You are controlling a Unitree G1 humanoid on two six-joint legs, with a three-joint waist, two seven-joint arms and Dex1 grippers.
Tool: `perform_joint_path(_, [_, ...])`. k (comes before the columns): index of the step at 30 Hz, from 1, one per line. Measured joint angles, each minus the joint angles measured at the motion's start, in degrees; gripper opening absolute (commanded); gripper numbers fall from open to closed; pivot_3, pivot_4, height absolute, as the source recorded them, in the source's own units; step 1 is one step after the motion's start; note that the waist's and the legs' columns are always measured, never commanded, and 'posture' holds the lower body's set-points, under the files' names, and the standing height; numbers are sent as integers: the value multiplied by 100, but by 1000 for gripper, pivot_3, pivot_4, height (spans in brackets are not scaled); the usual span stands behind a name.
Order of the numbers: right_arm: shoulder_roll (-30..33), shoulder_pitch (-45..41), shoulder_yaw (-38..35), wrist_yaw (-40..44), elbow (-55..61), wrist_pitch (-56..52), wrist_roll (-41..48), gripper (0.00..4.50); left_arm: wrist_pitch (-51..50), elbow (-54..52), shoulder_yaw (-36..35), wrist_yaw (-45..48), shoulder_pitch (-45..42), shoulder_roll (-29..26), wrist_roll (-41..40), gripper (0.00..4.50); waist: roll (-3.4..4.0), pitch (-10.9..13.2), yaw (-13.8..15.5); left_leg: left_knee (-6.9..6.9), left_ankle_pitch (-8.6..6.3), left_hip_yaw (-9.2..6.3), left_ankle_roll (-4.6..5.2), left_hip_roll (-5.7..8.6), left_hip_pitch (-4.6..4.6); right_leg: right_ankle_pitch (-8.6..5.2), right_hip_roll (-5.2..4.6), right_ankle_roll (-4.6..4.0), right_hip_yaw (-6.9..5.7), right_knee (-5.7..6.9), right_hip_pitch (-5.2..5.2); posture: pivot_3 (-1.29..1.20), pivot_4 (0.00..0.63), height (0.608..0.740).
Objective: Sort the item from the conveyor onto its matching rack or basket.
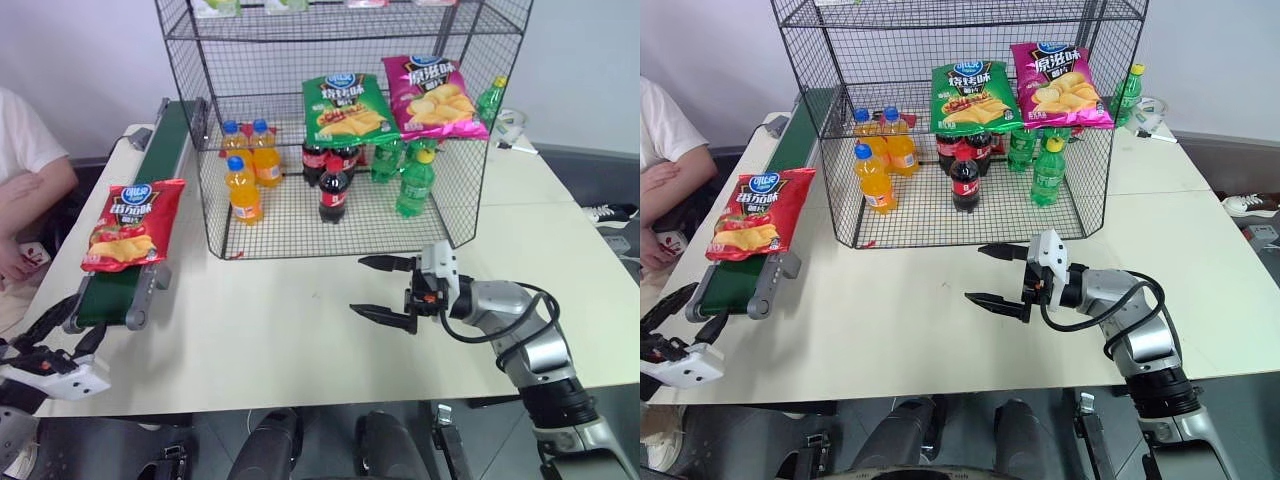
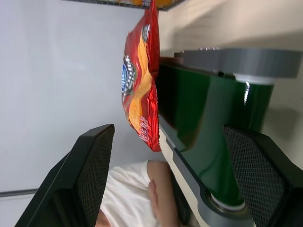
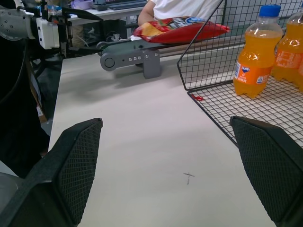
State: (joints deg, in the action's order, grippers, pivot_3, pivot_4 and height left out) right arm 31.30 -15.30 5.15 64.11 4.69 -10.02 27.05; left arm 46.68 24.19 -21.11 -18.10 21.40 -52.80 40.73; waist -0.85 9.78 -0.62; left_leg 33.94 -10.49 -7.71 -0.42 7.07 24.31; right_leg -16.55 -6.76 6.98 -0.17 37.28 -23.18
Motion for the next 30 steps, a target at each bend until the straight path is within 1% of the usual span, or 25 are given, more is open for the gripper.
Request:
perform_joint_path(14, [-43,0,7,24,-32,98,-184,4500,-129,-83,38,47,-158,-1,-151,3805,0,0,1,3,1,0,2,0,-1,0,1,1,0,3,1,0,150,740])
perform_joint_path(30, [-44,1,6,-52,-43,267,-279,4500,-243,-74,391,98,-444,-2,-221,3805,0,-1,0,6,7,0,10,1,-3,2,1,3,0,10,2,0,150,740])
